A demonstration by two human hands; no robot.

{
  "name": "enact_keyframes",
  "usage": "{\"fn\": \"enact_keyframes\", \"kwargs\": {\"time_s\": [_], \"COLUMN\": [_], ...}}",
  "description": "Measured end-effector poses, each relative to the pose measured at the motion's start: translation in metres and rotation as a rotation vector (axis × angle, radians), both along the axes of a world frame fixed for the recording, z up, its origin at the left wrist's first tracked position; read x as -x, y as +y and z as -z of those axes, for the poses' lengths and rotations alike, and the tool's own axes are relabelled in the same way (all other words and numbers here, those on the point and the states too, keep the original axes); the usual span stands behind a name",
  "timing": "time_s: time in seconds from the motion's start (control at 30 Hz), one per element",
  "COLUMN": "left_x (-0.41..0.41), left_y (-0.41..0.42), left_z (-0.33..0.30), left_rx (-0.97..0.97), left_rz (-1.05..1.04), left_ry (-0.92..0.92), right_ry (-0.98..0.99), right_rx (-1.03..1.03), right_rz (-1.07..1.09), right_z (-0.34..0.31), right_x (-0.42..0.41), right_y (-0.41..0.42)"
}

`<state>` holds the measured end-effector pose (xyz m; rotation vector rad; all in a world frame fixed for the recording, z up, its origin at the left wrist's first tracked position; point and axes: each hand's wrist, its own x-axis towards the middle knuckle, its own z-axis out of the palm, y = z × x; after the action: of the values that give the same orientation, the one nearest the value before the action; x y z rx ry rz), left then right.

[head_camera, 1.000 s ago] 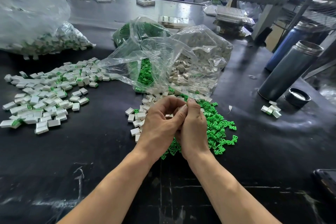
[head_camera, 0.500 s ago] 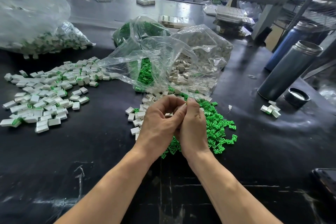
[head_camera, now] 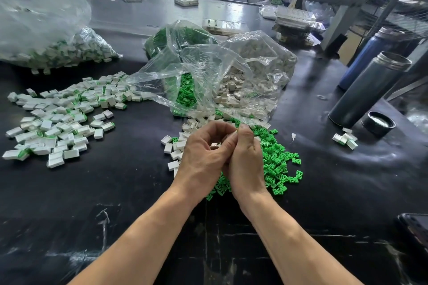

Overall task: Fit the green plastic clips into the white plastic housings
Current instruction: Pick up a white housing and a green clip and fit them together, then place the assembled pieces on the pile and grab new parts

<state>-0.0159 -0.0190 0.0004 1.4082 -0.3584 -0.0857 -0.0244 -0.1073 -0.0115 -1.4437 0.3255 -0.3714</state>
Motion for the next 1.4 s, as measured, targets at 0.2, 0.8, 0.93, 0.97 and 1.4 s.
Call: {"fn": "enact_keyframes", "kwargs": {"time_s": [0.2,0.8,0.93,0.97,1.4], "left_x": [-0.003,-0.010,-0.013,-0.015,-0.053], "left_y": [0.003,0.021,0.026,0.030,0.091], "left_z": [-0.003,-0.004,-0.005,-0.005,0.006], "left_rx": [0.008,-0.493,-0.658,-0.693,-1.169], "left_rz": [-0.063,-0.227,-0.297,-0.331,-0.725], "left_ry": [0.058,-0.300,-0.379,-0.380,-0.038], "right_ry": [-0.004,-0.064,-0.030,-0.014,0.125], "right_rx": [0.078,0.346,0.344,0.366,0.664], "right_rz": [-0.109,-0.063,-0.054,-0.035,0.033], "right_z": [-0.006,-0.008,-0.007,-0.006,-0.009], "right_x": [0.009,0.011,0.010,0.010,0.013], "right_y": [-0.005,-0.030,-0.032,-0.033,-0.041]}}
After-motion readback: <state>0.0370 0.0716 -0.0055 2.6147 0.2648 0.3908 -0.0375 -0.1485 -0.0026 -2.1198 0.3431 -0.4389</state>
